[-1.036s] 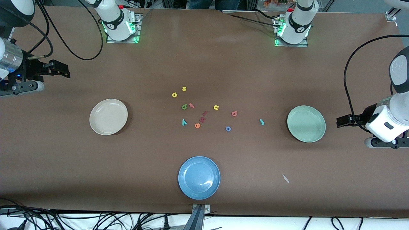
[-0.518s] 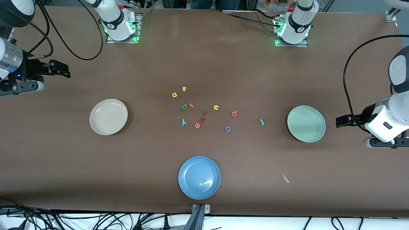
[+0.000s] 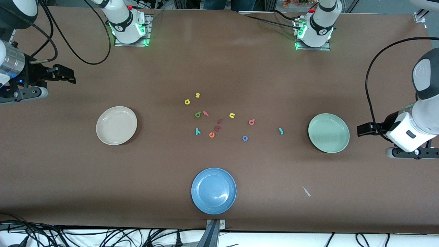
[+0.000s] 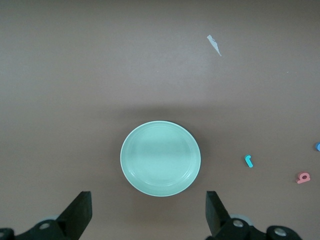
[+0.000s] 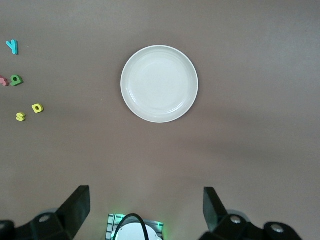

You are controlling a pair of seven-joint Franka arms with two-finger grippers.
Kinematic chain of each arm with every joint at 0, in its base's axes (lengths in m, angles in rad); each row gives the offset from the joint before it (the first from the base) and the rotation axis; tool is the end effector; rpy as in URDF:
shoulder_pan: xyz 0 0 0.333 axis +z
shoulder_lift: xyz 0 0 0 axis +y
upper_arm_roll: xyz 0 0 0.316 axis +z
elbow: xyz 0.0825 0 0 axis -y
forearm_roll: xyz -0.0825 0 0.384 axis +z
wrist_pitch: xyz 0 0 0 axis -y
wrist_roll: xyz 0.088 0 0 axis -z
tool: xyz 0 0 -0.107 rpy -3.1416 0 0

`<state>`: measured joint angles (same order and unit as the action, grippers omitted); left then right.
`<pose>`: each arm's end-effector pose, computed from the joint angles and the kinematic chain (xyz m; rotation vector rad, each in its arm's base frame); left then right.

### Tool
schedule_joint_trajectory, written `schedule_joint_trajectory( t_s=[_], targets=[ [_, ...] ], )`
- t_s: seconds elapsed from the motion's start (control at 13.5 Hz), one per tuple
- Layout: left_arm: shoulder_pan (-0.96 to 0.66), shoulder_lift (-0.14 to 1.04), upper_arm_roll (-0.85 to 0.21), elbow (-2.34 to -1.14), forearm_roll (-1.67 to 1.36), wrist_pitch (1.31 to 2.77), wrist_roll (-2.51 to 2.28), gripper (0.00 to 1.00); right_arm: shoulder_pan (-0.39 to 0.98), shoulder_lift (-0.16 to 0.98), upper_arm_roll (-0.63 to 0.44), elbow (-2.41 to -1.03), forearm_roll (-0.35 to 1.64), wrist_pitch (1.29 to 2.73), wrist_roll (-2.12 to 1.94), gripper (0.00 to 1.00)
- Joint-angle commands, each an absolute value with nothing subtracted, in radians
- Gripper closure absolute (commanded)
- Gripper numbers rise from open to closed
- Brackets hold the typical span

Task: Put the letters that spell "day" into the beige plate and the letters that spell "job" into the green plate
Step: 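Move the left gripper down to the cyan letter beside the green plate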

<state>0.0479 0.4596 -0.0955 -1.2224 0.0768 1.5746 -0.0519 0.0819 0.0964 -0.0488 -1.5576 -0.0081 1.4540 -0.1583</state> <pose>0.6807 -0.0103 0.5042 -3.0983 -0.0117 0.1609 0.5667 0.0191 0.5676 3.1113 0.2981 -0.3141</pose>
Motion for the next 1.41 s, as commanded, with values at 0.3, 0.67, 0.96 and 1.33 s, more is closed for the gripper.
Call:
schedule_joint_trajectory(
  t_s=[0.3,0.67,0.96,1.33],
  targets=[
    [0.054,0.44,-0.095,-1.23,0.075,1.522,-0.034,0.0,0.086,0.098,-0.048,-1.552,0.012,1.45,-0.146,0.0],
    [0.023,0.451,-0.103,-1.247,0.063,1.522,-0.055,0.0,0.086,0.103,-0.049,-1.551,0.025,1.477,-0.146,0.0],
    [-0.021,0.477,-0.106,-1.276,-0.06,1.543,-0.211,0.0,0.086,0.109,-0.049,-1.549,0.025,1.483,-0.144,0.0],
    [-0.121,0.491,-0.115,-1.478,-0.074,1.785,-0.46,0.0,0.086,0.115,-0.049,-1.549,0.025,1.486,-0.144,0.0]
  ],
)
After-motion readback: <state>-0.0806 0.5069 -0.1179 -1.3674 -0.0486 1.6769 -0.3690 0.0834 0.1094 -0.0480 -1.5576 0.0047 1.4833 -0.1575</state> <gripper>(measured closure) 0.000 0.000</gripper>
